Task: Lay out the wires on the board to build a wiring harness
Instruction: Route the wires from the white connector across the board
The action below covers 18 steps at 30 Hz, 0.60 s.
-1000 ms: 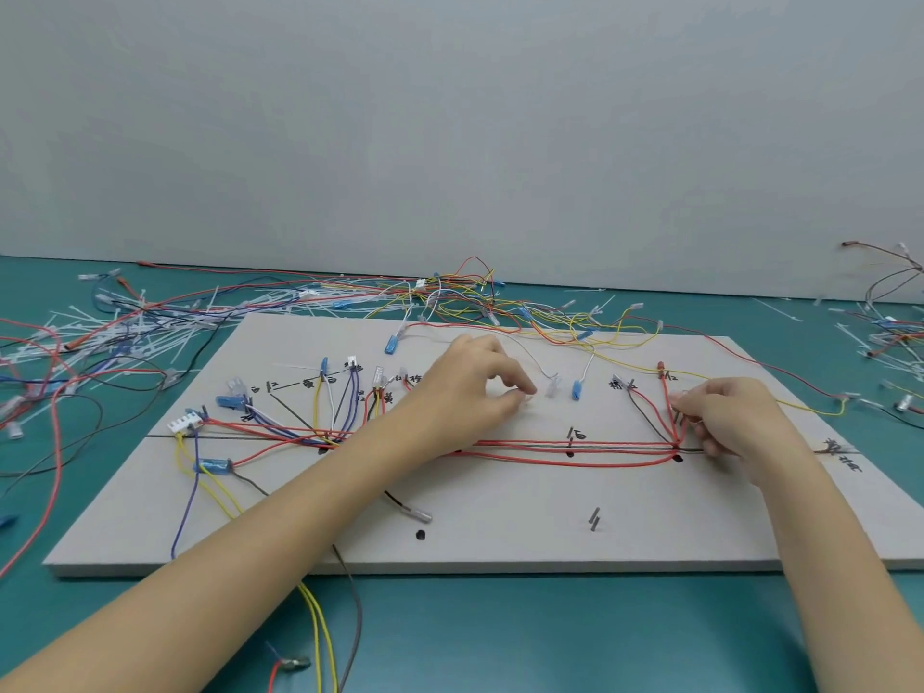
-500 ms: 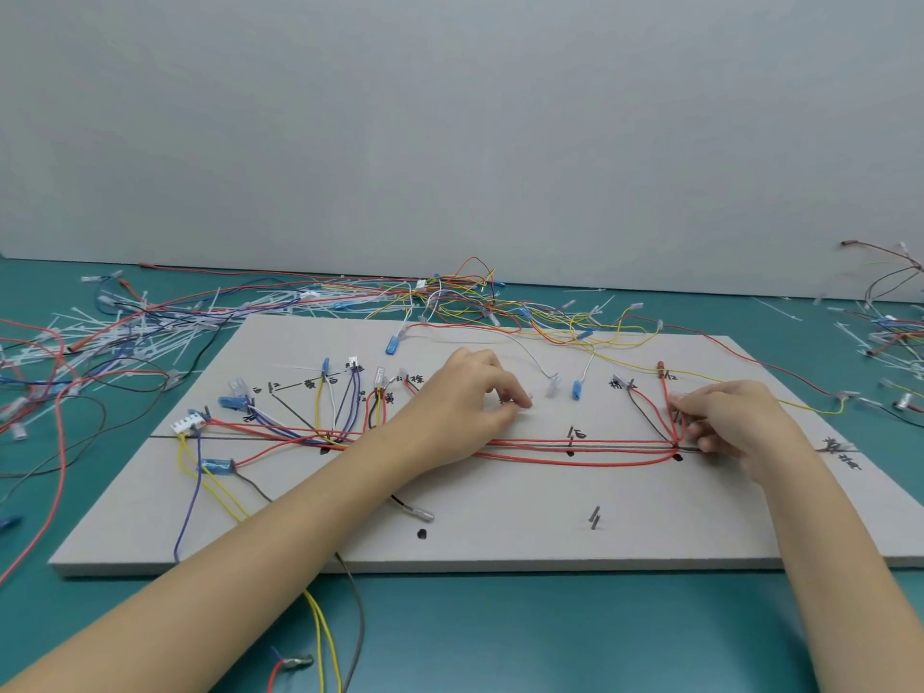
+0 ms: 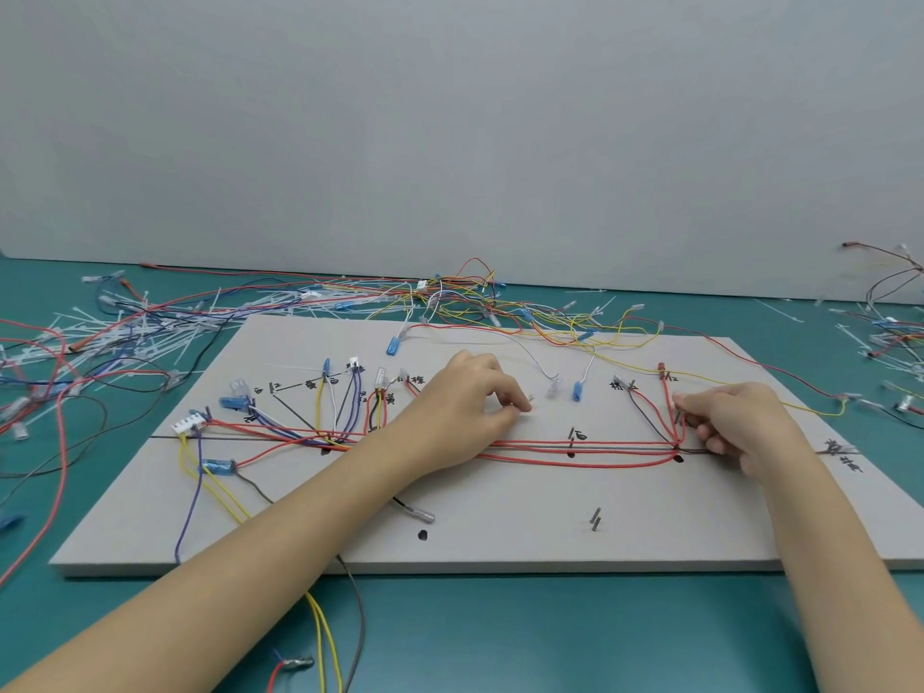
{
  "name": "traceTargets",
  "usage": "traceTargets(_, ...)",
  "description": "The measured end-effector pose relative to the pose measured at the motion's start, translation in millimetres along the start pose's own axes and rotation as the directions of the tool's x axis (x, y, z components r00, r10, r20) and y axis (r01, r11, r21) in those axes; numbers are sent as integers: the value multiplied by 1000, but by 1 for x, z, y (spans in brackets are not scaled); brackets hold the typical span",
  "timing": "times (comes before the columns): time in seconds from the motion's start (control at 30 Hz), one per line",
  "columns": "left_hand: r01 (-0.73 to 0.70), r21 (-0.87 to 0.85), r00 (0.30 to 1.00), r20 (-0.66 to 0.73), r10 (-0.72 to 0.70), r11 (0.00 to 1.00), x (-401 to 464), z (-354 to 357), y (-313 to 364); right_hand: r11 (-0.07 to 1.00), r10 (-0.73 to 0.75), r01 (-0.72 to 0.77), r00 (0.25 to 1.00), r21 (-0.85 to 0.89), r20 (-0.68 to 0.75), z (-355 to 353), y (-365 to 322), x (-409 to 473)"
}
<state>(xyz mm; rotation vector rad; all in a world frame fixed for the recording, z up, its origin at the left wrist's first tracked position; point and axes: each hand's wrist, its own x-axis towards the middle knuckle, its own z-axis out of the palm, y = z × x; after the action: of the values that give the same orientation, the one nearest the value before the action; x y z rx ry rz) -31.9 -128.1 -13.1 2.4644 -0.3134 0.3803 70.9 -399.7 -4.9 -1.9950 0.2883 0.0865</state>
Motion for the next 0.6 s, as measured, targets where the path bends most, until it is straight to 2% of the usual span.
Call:
traceTargets(0.2,8,12,1000,9,-8,1000,0,0,0,998,35,-34,999,-55,31,-4,0,4)
traceTargets(0.6,0,27,1000,8,-1,1000,0,1,0,1000,-15,15,999,15,44,-7,0,-1)
